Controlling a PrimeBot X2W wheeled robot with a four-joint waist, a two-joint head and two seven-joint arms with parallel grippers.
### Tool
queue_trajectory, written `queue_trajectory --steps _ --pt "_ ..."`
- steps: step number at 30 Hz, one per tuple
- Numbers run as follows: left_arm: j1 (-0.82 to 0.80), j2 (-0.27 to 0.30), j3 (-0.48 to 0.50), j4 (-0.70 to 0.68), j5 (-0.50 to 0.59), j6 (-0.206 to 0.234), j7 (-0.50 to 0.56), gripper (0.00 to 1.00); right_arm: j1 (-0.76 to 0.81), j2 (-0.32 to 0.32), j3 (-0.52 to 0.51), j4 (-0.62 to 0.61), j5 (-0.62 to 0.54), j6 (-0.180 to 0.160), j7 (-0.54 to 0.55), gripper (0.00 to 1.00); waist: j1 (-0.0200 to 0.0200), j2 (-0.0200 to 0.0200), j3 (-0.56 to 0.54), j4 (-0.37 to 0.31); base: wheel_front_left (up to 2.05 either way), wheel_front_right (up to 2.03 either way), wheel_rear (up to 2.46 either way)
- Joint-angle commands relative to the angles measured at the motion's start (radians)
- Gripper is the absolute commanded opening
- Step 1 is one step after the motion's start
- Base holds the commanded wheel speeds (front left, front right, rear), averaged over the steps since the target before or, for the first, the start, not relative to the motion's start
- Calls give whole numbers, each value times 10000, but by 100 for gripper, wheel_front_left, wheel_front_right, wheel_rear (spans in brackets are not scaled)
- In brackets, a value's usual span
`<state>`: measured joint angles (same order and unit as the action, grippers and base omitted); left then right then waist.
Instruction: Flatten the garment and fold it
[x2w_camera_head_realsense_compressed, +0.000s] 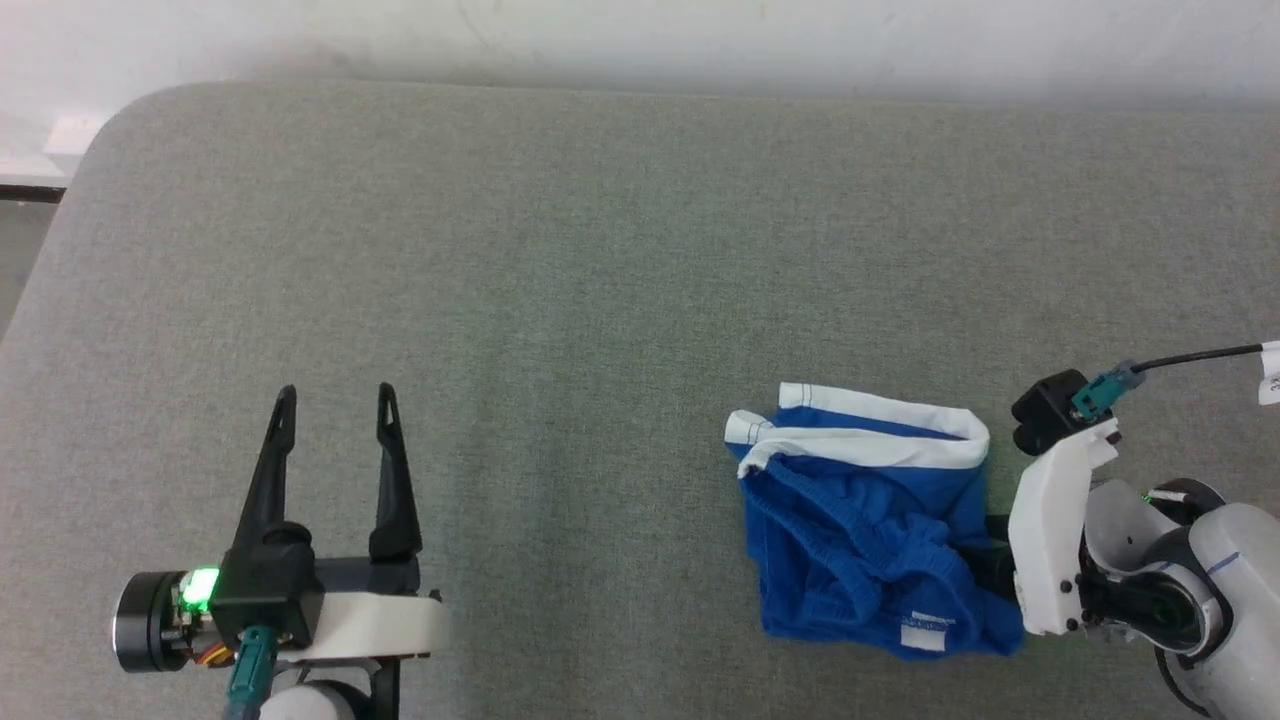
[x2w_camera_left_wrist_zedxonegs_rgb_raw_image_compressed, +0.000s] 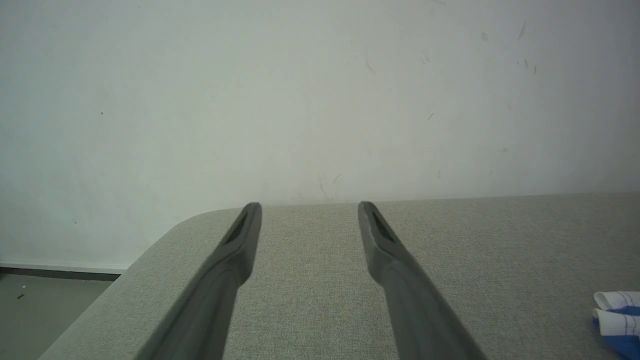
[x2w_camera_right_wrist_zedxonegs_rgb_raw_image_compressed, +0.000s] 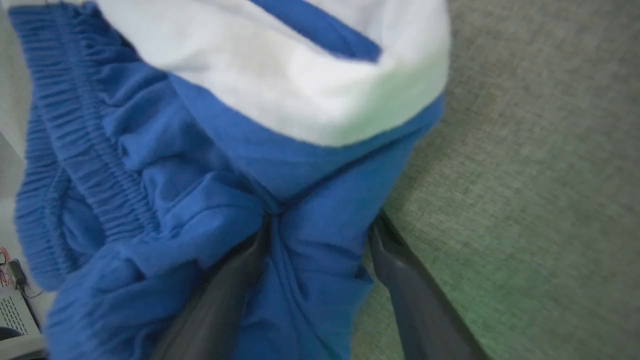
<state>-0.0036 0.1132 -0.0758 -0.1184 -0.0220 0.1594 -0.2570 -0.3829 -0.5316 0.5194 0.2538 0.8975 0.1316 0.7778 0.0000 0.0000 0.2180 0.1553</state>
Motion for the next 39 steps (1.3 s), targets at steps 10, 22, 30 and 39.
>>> queue_trajectory --steps 10,22,30,39 --pt "112 116 166 155 223 173 -47 100 -338 -275 621 -656 114 -9 -1896 0 0 0 -337 -876 0 0 0" --pt "-208 689 500 -646 441 628 -47 100 -1000 -2223 179 -1891 -253 -9 -2121 0 0 0 1127 -3468 0 0 0" --pt "-1061 1387 435 -1238 652 717 -47 100 -2092 -2869 -759 -243 -1196 -9 -2404 0 0 0 2900 -4111 0 0 0" --pt "-1764 1875 103 -1724 727 861 -47 100 -3888 -3169 -1764 2340 -3105 -9 -2931 0 0 0 4114 -3788 0 0 0"
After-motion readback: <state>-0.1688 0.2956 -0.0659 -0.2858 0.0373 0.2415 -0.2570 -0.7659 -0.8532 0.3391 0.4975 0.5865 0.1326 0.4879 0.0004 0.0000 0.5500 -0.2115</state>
